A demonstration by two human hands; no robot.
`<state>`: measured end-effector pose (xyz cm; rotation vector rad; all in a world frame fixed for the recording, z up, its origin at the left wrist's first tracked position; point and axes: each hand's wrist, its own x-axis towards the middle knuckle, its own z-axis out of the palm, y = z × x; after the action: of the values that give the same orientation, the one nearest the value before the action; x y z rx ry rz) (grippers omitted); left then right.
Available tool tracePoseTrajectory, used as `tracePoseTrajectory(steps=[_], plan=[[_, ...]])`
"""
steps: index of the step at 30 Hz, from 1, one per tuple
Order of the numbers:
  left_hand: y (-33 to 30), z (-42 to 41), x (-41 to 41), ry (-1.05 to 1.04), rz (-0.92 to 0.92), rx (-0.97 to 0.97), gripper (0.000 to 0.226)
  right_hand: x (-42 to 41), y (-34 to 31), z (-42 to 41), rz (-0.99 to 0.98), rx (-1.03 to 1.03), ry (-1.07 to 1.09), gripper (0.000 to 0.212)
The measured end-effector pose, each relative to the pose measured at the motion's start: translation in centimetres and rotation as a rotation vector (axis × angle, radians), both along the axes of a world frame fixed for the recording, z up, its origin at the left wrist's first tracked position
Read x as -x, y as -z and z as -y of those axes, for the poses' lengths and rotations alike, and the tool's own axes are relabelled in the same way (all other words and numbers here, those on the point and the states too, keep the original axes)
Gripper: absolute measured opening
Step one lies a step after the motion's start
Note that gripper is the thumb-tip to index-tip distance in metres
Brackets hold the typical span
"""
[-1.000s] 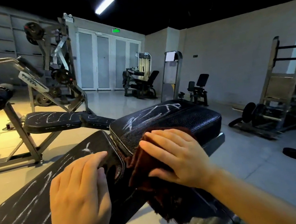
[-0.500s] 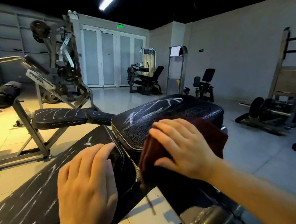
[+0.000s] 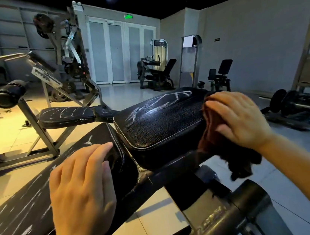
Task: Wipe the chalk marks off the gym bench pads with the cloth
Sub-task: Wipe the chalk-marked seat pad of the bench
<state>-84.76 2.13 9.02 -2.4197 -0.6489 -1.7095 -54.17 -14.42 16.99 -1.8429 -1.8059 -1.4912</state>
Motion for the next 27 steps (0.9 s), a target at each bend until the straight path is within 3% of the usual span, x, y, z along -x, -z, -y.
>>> tracePoseTrajectory(steps=[5, 11, 17, 27], plan=[[0.2, 0.0, -0.2, -0.028, 0.027, -0.062, 0.033, 0.8, 0.9, -0.1, -0.082, -0.091, 0.047, 0.063], [0.3, -0.1, -0.3, -0.027, 0.073, -0.079, 0.03, 9.1, 3.4, -5.2, -0.008, -0.098, -0.112, 0.061], [0.4, 0.0, 0.0, 0.065, 0.138, -0.008, 0.029, 15.2, 4.3, -8.2, 0.092, 0.054, -0.09, 0.049], [0.3, -0.3, 0.4, 0.181, 0.2, 0.104, 0.03, 11.0, 4.6, -5.3, 0.108, 0.078, -0.16, 0.05]])
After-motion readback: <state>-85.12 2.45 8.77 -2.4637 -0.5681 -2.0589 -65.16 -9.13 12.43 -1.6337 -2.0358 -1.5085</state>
